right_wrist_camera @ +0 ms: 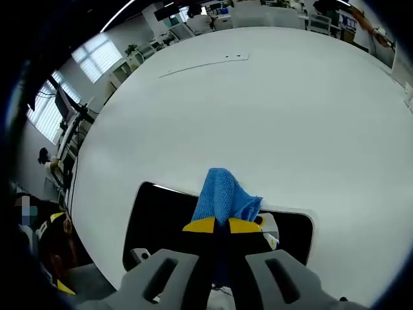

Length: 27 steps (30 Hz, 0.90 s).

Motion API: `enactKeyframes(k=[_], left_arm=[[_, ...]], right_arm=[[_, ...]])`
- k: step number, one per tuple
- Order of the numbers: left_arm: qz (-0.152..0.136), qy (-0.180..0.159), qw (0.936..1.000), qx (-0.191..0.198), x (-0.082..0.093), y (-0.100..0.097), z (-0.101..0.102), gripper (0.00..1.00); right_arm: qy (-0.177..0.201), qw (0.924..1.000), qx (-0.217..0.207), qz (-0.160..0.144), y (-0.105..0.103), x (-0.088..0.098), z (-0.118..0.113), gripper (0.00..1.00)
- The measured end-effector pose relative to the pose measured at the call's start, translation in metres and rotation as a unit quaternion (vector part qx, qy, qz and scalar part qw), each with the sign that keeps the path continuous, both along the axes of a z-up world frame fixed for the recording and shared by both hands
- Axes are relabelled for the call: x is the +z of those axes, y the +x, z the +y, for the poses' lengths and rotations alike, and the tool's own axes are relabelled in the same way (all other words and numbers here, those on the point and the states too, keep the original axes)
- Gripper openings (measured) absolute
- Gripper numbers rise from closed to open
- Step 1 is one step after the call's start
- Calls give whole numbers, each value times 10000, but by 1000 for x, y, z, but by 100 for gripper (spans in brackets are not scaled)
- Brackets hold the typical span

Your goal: Wipe the mirror surface with the cleaning cloth until all visible marks leave the cleaned area.

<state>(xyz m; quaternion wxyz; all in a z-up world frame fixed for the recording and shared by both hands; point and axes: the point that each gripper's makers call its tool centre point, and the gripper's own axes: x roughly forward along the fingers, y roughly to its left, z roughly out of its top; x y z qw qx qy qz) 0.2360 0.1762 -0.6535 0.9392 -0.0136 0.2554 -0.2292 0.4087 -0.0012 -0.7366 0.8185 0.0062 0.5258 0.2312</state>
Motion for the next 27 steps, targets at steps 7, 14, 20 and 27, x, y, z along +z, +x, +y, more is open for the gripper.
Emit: enactKeyframes(k=[7, 14, 20, 27], left_arm=[[19, -91, 9999, -100, 2, 4, -14, 99], [12, -102, 9998, -158, 1, 2, -18, 99], [45, -452, 9987, -241, 4, -1, -26, 99], [-75, 3, 9999, -130, -3, 3, -17, 99]], right_arm=[[22, 9998, 156, 143, -2, 0, 21, 0], [-2, 9994, 325, 96, -3, -1, 38, 0], [-127, 9984, 543, -21, -6, 0, 52, 0], [8, 9984, 565, 61, -8, 0, 70, 0]])
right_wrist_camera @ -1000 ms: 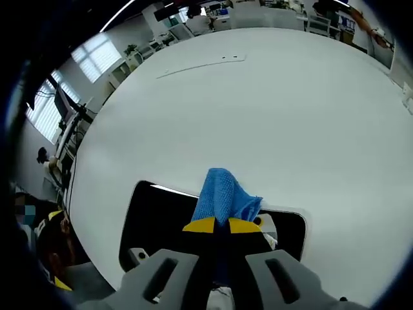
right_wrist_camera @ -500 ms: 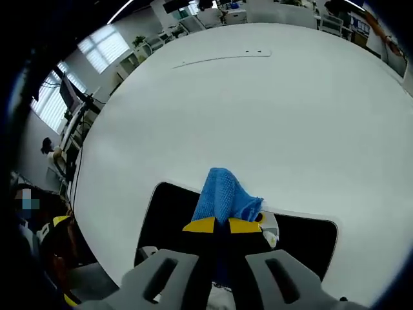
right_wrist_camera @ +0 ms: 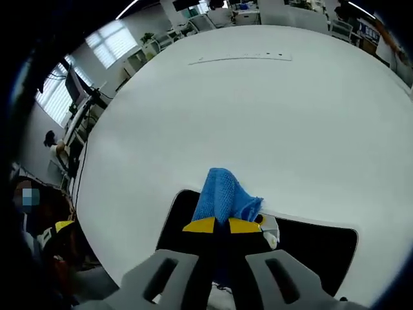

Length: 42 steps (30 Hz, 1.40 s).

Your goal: Wipe the mirror surface with the cleaning cloth until all visible marks leave the cleaned area.

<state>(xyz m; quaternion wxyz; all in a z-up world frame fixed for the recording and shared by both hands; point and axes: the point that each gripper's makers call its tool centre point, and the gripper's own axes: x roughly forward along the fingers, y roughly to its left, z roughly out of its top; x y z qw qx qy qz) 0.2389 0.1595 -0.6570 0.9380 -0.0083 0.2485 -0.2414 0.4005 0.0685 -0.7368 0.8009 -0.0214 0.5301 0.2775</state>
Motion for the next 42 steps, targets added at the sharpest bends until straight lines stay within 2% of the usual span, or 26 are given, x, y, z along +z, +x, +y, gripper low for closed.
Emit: enactKeyframes(k=[2, 3, 4, 20, 25, 34, 36, 38, 42], left_arm=[[-44, -60, 9999, -86, 1, 0, -3, 99], [-61, -229, 9997, -91, 4, 0, -4, 99], [-61, -260, 9996, -37, 3, 1, -2, 99], [-24, -118, 9999, 42, -3, 1, 3, 99], [23, -133, 9998, 115, -5, 1, 5, 99], [-21, -77, 9998, 201, -4, 2, 9, 99], [-2, -71, 9998, 207, -5, 1, 9, 99], [135, -8, 9997, 203, -11, 0, 10, 99], [10, 15, 9997, 257, -8, 1, 12, 99]], right_arm=[[19, 10000, 30, 9, -1, 0, 4, 0], [9, 10000, 50, -5, -2, 0, 6, 0], [-16, 10000, 83, -31, -2, 0, 8, 0], [90, 9999, 132, -19, -6, 3, 31, 0], [94, 9995, 306, -74, -3, 1, 31, 0], [68, 9996, 276, -36, -7, 2, 30, 0], [65, 9996, 284, -29, -10, 3, 30, 0], [58, 9995, 294, -36, -12, 3, 29, 0], [73, 9996, 271, 12, -15, 2, 29, 0]])
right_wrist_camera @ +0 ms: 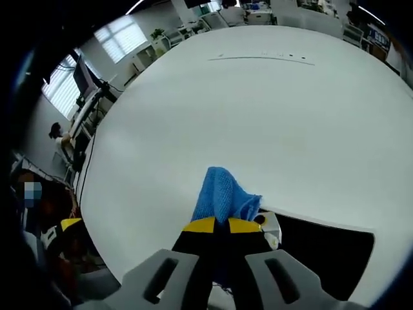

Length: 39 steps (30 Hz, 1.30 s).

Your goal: Wipe the mirror surface with the cleaning cloth until all visible marks leave the cleaned area.

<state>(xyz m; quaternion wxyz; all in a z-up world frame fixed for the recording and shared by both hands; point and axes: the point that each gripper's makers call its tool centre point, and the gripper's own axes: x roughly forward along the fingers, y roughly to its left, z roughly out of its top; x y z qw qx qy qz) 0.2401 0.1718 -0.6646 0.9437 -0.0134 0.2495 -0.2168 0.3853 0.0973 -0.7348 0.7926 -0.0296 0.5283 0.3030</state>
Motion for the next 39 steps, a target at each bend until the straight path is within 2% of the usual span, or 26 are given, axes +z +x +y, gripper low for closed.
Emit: enactKeyframes(k=[9, 17, 24, 29, 37, 39], left_arm=[[25, -50, 10000, -28, -1, -1, -1, 99], [30, -102, 9999, -21, 0, -1, -2, 99], [37, -121, 9999, -52, -1, -1, -2, 99], [72, -124, 9999, -88, -2, -2, -3, 99], [140, -110, 9998, -128, -4, -2, -4, 99], [65, -105, 9999, -20, -2, 0, 0, 99]], right_arm=[[38, 9998, 44, 163, -16, 0, -1, 0], [11, 9999, 70, 117, -23, 0, -1, 0], [31, 9997, 72, 219, -27, -4, -1, 0], [14, 9995, 113, 302, -38, -1, -5, 0], [107, 9993, 75, 354, -33, -4, -3, 0], [99, 9995, 93, 301, -34, -4, -3, 0]])
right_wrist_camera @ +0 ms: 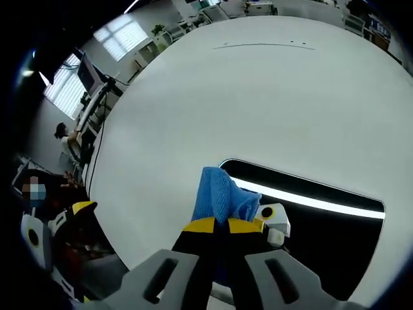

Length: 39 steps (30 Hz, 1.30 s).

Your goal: Wipe the mirror surface with the cleaning cloth until all visible marks leave the cleaned area.

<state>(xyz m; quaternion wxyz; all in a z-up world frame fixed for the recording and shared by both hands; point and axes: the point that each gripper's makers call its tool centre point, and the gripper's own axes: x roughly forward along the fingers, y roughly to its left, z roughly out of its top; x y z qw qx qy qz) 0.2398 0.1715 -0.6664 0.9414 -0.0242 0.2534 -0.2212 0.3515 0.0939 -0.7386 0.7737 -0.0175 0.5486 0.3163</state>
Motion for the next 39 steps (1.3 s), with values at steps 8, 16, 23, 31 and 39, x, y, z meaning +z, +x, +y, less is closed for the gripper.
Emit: enactKeyframes(k=[8, 16, 23, 31, 39], left_arm=[[59, -18, 10000, -43, -2, -1, -2, 99], [-7, -1, 10000, 50, 0, 0, 1, 99], [-19, 28, 10000, 25, -1, 1, 1, 99], [-44, -17, 10000, 31, 0, 1, 0, 99], [-80, -40, 10000, 26, 1, 1, 1, 99]], right_arm=[[5, 10000, 44, -10, -1, 2, -1, 0], [-9, 10000, 71, -51, -3, 3, -10, 0], [59, 10000, -55, 46, -2, 3, -19, 0], [88, 9999, -129, 59, -1, 2, -27, 0], [109, 9995, -272, 100, 2, 0, -40, 0]])
